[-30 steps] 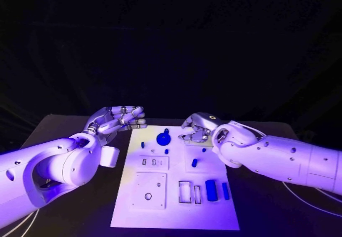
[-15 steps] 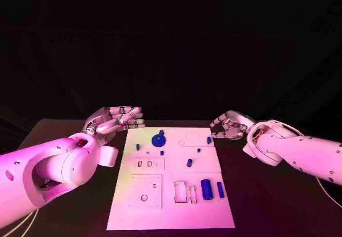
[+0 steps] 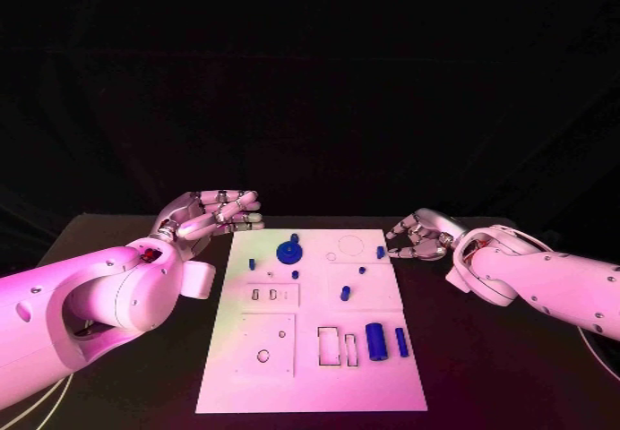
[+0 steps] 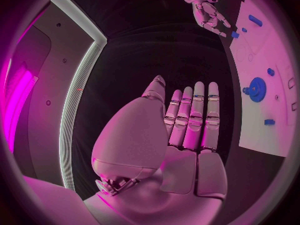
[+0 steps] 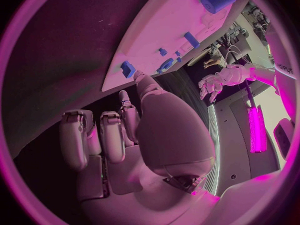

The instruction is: Assemble the parts on the task board

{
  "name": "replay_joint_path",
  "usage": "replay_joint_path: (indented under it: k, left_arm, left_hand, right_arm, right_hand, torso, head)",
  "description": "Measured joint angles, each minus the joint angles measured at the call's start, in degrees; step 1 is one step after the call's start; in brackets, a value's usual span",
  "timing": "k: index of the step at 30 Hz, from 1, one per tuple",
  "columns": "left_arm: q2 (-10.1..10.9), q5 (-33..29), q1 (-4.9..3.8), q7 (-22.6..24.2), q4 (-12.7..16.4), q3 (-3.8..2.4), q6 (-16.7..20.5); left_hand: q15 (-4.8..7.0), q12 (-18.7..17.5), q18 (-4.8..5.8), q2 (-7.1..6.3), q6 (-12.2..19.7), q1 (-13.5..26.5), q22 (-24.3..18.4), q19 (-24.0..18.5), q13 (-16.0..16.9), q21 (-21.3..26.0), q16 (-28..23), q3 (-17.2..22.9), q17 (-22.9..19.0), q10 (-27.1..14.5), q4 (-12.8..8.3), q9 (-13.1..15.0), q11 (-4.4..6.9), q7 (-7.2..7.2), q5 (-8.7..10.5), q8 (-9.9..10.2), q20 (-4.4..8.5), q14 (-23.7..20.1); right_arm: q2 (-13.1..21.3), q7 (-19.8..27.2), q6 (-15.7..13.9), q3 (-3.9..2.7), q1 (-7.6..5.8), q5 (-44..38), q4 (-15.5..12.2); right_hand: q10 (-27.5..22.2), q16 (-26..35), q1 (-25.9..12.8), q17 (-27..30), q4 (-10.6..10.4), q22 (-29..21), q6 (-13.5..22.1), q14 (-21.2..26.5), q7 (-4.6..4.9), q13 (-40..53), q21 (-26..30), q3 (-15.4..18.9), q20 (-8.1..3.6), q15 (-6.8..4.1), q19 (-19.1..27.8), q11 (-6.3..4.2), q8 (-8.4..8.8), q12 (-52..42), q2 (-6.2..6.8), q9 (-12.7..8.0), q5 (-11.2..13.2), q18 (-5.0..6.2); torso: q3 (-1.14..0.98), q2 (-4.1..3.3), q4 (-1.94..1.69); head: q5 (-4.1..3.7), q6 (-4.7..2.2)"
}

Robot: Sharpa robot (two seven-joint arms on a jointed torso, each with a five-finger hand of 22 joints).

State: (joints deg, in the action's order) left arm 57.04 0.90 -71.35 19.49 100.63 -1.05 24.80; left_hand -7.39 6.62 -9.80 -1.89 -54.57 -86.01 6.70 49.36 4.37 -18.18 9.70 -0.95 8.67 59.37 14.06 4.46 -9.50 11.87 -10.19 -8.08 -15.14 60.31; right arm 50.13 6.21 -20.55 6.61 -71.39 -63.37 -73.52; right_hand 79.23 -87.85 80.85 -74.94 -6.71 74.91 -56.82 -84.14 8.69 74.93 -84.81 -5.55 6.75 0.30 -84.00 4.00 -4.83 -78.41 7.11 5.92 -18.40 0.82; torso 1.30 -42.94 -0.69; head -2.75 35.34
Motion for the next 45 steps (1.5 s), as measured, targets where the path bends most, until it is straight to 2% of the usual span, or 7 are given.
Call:
replay_joint_path:
  k: [12,24,32,34,45]
  left_arm:
    - [0.01,0.0,0.0,-0.03,0.0,0.01,-0.06]
    - [0.0,0.0,0.0,-0.05,-0.05,0.01,-0.08]
    - [0.04,0.0,0.0,-0.08,-0.05,0.01,-0.09]
    - [0.05,0.0,0.0,-0.08,-0.05,0.01,-0.09]
    - [0.08,0.0,0.0,-0.12,-0.05,0.01,-0.1]
  left_hand:
    - [0.0,0.0,0.0,0.0,0.0,0.0,0.0,0.0,0.0,0.0,0.0,0.0,0.05,0.0,0.0,0.0,0.0,0.0,0.0,0.0,0.0,0.0]
    - [0.0,0.0,0.0,0.0,0.0,0.0,0.0,0.0,0.0,0.0,0.0,0.0,0.04,0.0,0.0,0.0,0.0,0.0,0.0,0.0,0.0,0.0]
    - [0.0,0.0,0.0,-0.17,0.0,-0.17,0.0,0.0,0.0,0.0,0.0,-0.16,0.08,0.0,-0.16,0.0,0.0,0.0,0.0,0.0,0.0,0.0]
    - [0.0,0.0,-0.01,-0.3,0.0,-0.3,0.0,0.0,0.0,0.0,0.0,-0.16,0.09,0.0,-0.16,0.0,0.0,0.0,0.0,0.0,0.0,0.0]
    - [0.0,0.0,0.0,-0.3,0.0,-0.3,0.0,0.0,0.0,0.0,0.0,-0.16,0.09,0.0,-0.16,0.0,0.0,0.0,0.0,0.0,0.0,0.0]
  right_arm:
    - [-1.61,-0.19,0.79,0.01,0.49,0.0,1.4]
    - [-3.63,-0.73,0.93,0.04,0.76,-0.06,2.85]
    - [-4.3,-1.02,1.24,0.07,1.18,-0.17,3.55]
    - [-4.41,-1.09,1.35,0.07,1.29,-0.19,3.74]
    - [-4.85,-1.33,1.78,0.05,1.64,-0.35,4.15]
  right_hand:
    - [0.0,0.0,0.0,0.01,0.0,0.0,0.2,0.0,0.2,0.0,0.0,0.0,0.0,0.0,0.0,0.0,0.0,0.0,0.0,-0.06,-0.22,0.0]
    - [0.63,-0.24,0.52,0.02,0.41,-0.01,0.08,0.0,0.31,0.0,-0.49,-0.41,0.0,0.0,0.0,0.19,0.0,-0.52,-0.52,-0.06,-0.44,0.0]
    - [0.93,-0.24,1.13,0.02,1.05,-0.01,-1.58,0.15,-0.1,0.01,-0.71,-1.73,-0.04,-0.14,0.0,-0.11,-0.25,-1.06,-1.13,0.03,0.12,0.0]
    - [1.14,-0.24,1.36,0.02,1.24,-0.01,-1.75,0.22,-0.12,0.01,-0.71,-2.04,-0.44,-0.21,-0.01,-0.32,-0.45,-1.06,-1.36,0.1,0.13,0.0]
    - [1.34,-0.47,1.66,0.03,1.59,0.03,-2.99,0.01,-0.54,0.16,-0.73,-3.21,-0.44,-0.43,-0.01,-0.53,-0.89,-1.34,-1.66,0.16,0.35,0.0]
  torso:
    - [0.03,0.07,0.01]
    - [0.05,0.08,-0.06]
    - [0.05,0.04,-0.03]
    - [0.04,0.04,-0.03]
    - [-0.02,0.04,0.01]
  head:
    - [-0.44,0.25]
    - [-0.24,0.24]
    - [-0.19,0.4]
    - [-0.16,0.46]
    - [-0.01,0.46]
